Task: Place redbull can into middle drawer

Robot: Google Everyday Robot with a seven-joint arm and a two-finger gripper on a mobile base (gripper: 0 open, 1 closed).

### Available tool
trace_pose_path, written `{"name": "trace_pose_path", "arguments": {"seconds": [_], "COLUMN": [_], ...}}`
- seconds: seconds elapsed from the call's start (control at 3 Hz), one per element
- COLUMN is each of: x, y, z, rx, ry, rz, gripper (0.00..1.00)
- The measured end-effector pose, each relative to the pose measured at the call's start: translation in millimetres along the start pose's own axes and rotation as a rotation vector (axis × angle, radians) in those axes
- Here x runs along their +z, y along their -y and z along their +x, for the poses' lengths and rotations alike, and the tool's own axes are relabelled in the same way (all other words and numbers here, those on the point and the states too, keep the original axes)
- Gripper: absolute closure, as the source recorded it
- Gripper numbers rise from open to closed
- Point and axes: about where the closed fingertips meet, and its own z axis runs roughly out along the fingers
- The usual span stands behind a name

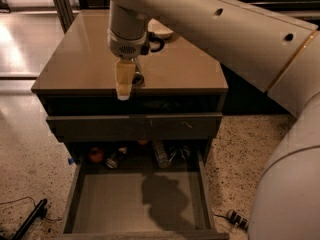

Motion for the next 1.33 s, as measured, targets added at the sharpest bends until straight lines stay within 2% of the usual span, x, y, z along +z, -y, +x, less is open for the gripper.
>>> {"name": "trace_pose_path", "arguments": {"seconds": [0.33,0.67,1.0,1.33], "x": [2,5,17,17], "y": [5,34,74,74], "z": [2,10,27,27], "rx": [0.001,0.003,0.021,0.021], "ry": [-0.004,-0.042,-0.11,-0.11], "rz": [-0.006,0.004,0.035,0.035], "gripper": [0.0,0.0,0.0,0.0]}}
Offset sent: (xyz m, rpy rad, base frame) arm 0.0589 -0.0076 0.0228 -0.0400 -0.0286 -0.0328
